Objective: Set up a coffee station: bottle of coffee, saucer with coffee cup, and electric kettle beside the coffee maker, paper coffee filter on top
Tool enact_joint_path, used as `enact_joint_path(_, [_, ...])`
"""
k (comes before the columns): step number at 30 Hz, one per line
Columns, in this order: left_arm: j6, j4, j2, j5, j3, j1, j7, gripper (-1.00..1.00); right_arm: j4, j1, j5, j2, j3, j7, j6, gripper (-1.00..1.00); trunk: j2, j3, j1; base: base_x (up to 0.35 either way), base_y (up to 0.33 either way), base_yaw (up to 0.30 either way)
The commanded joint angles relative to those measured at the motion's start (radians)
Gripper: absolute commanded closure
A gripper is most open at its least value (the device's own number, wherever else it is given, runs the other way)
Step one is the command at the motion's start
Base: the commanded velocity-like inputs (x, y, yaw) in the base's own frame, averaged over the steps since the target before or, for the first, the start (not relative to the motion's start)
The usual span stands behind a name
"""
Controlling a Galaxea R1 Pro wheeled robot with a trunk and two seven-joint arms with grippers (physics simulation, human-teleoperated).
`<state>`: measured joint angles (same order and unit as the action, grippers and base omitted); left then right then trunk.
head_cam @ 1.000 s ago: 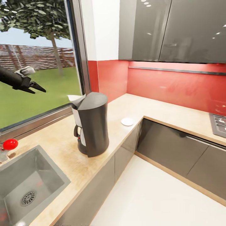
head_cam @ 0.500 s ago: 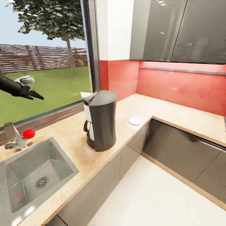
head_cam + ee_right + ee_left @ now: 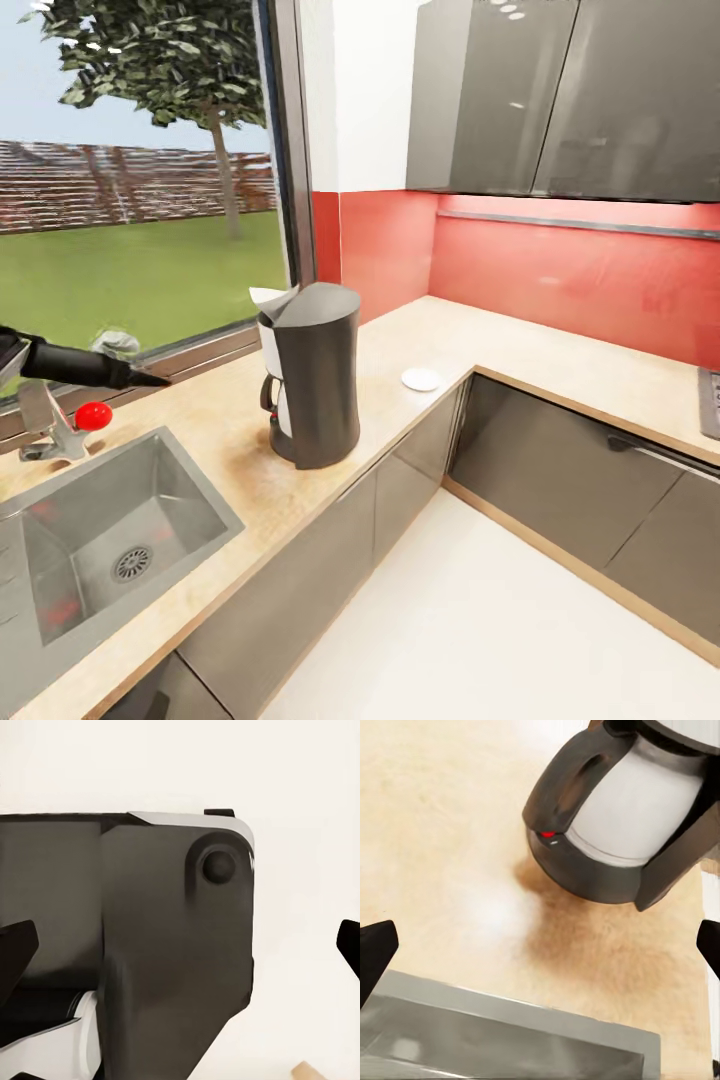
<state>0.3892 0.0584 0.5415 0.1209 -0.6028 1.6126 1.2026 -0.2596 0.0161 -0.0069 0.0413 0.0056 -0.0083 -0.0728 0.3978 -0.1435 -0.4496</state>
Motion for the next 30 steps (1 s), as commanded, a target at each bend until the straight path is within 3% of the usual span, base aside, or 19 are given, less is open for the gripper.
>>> enact_joint_path(1, [-0.004, 0.001, 0.002, 0.017, -0.003, -0.013, 0.002, -1.00, 0.001, 0.001, -0.001, 0.000, 0.001, -0.001, -0.003, -1.00, 0.002, -0.002, 0.000, -0.002, -0.002, 0.056])
enact_joint_path(6, [-0.155, 0.000, 0.006, 0.065, -0.003, -0.136, 0.001, -1.00, 0.000, 0.001, -0.001, 0.000, 0.001, -0.001, -0.004, -1.00, 0.002, -0.002, 0.000, -0.001, -0.001, 0.185])
enact_joint_path(9, [-0.201, 0.001, 0.007, 0.108, -0.002, -0.206, 0.001, -1.00, 0.000, 0.001, -0.001, 0.000, 0.000, -0.001, -0.004, -1.00, 0.002, -0.002, 0.000, 0.000, 0.000, 0.262])
enact_joint_path(13, [-0.311, 0.003, 0.007, 0.194, -0.003, -0.325, 0.004, -1.00, 0.000, 0.001, -0.001, 0.000, 0.000, -0.001, -0.004, -1.00, 0.002, -0.002, 0.000, 0.000, 0.000, 0.274])
enact_joint_path(17, [-0.390, 0.005, 0.006, 0.238, -0.003, -0.381, 0.007, -1.00, 0.000, 0.001, -0.001, 0.000, 0.000, -0.001, -0.004, -1.00, 0.002, -0.002, 0.000, 0.000, 0.000, 0.277])
enact_joint_path(18, [-0.418, 0.008, 0.003, 0.268, -0.005, -0.402, 0.006, -1.00, 0.000, 0.001, -0.001, 0.000, 0.001, -0.001, -0.004, -1.00, 0.002, -0.002, 0.000, -0.060, -0.136, 0.138])
enact_joint_path(30, [-0.428, 0.011, -0.007, 0.281, -0.008, -0.410, -0.001, -1.00, 0.000, 0.001, -0.001, -0.003, 0.001, -0.001, -0.035, -1.00, 0.002, -0.002, 0.000, -0.011, -0.250, 0.022])
